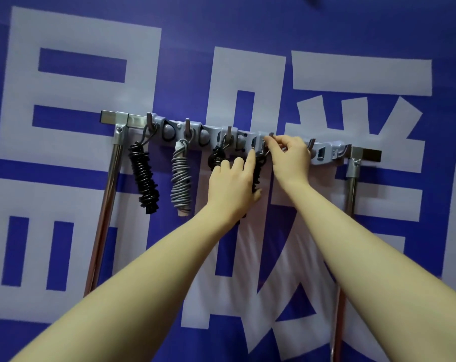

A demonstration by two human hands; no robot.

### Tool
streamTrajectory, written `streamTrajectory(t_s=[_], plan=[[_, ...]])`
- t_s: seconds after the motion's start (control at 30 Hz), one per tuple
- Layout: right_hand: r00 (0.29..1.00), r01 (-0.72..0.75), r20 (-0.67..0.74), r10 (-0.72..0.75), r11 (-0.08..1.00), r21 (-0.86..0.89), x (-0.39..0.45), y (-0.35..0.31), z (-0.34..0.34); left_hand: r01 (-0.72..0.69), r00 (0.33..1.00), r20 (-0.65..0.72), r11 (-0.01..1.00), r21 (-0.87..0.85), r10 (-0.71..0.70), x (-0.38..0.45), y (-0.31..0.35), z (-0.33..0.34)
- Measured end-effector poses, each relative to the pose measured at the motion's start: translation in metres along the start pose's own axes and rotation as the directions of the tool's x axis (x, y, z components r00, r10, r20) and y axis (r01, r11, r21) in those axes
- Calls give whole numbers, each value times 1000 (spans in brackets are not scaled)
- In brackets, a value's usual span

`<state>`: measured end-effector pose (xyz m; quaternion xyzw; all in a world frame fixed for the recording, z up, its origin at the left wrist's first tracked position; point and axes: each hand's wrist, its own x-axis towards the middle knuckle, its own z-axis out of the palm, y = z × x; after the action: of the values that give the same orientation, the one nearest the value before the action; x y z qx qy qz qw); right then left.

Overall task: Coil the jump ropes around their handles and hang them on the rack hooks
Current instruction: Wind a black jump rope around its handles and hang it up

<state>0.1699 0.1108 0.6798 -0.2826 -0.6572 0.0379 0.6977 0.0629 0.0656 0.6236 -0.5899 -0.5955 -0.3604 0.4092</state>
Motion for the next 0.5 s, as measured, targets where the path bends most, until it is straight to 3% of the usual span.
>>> streamTrajectory(t_s=[0.23,0.4,0.5], plan=[[993,-8,114,20,994,-108,-29,-13,-28,-69,997,20,996,-58,70,-26,-12,-28],[978,33,209,22,967,-252,-82,-20,-59,-104,994,-41,984,-147,99,-72,-24,-50],[954,66,296,38,939,-336,-122,-25,-79,-78,997,-4,981,-177,79,-102,-23,-70]])
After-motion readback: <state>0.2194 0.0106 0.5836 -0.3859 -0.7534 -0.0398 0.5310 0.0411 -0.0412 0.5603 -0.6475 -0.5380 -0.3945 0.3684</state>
